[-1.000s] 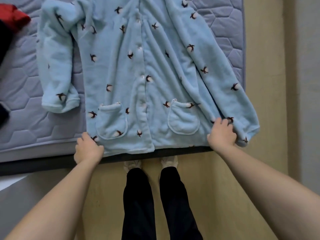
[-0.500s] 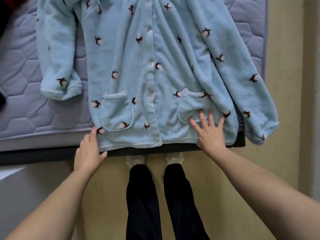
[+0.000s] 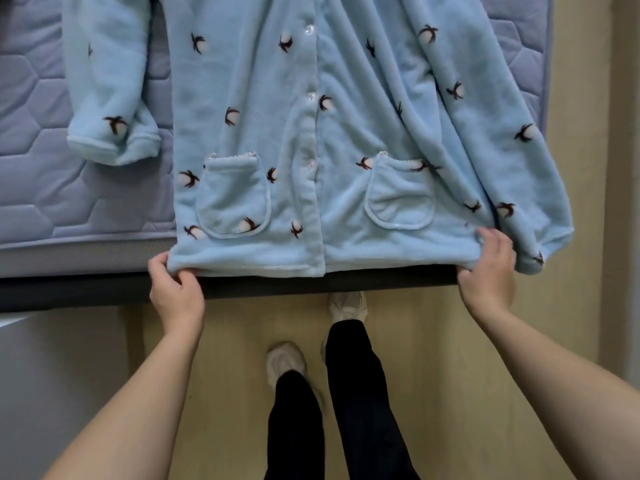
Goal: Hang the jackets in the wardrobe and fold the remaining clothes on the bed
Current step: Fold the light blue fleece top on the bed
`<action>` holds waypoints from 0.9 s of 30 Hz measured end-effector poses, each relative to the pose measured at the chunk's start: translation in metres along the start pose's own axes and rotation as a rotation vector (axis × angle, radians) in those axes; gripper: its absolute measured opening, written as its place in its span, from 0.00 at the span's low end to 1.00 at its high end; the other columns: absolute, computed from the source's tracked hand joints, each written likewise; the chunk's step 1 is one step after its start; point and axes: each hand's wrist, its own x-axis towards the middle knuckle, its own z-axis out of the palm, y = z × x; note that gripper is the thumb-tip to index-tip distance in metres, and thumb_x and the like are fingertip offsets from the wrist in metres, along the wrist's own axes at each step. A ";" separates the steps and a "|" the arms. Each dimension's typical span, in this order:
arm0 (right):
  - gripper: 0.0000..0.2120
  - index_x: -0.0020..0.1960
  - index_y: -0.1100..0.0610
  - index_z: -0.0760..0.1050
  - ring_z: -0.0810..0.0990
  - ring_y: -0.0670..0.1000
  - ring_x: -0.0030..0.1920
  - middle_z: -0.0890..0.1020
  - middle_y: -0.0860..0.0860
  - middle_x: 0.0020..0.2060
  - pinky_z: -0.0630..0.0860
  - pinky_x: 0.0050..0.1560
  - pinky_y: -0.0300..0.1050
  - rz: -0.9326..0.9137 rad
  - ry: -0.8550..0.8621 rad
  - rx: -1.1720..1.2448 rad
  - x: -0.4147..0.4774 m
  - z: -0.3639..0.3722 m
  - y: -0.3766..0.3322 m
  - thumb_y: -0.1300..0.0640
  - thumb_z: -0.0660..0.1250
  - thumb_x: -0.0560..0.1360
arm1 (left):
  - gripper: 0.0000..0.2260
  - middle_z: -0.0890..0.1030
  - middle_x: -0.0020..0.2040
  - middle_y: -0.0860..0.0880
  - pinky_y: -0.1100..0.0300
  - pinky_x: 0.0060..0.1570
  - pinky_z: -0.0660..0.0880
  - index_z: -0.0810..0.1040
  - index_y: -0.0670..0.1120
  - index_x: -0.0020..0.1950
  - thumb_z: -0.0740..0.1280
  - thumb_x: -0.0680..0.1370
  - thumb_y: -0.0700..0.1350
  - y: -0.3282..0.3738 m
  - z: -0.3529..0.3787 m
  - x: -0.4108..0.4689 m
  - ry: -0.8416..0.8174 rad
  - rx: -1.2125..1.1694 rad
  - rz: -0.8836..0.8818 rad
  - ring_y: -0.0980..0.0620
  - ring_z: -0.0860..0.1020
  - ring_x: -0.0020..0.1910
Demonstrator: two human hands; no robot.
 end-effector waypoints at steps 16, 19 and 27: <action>0.19 0.57 0.51 0.78 0.80 0.51 0.42 0.81 0.53 0.48 0.79 0.35 0.35 0.121 -0.088 0.683 -0.015 -0.004 0.010 0.69 0.57 0.76 | 0.06 0.79 0.41 0.46 0.65 0.30 0.74 0.77 0.46 0.47 0.61 0.75 0.42 0.015 -0.023 -0.002 0.034 -0.031 -0.033 0.57 0.76 0.28; 0.22 0.65 0.53 0.74 0.80 0.50 0.43 0.79 0.53 0.53 0.79 0.38 0.33 0.053 -0.230 0.659 -0.017 -0.017 0.023 0.70 0.55 0.77 | 0.10 0.79 0.42 0.37 0.53 0.43 0.70 0.78 0.41 0.45 0.61 0.73 0.46 0.009 -0.047 0.003 -0.009 0.267 0.132 0.38 0.76 0.42; 0.27 0.65 0.51 0.74 0.74 0.61 0.43 0.79 0.58 0.44 0.71 0.39 0.47 -0.156 -0.228 -0.255 -0.028 -0.024 0.046 0.70 0.56 0.70 | 0.08 0.78 0.44 0.35 0.53 0.40 0.69 0.76 0.45 0.49 0.62 0.74 0.47 -0.009 -0.071 0.021 -0.140 0.896 0.153 0.35 0.77 0.44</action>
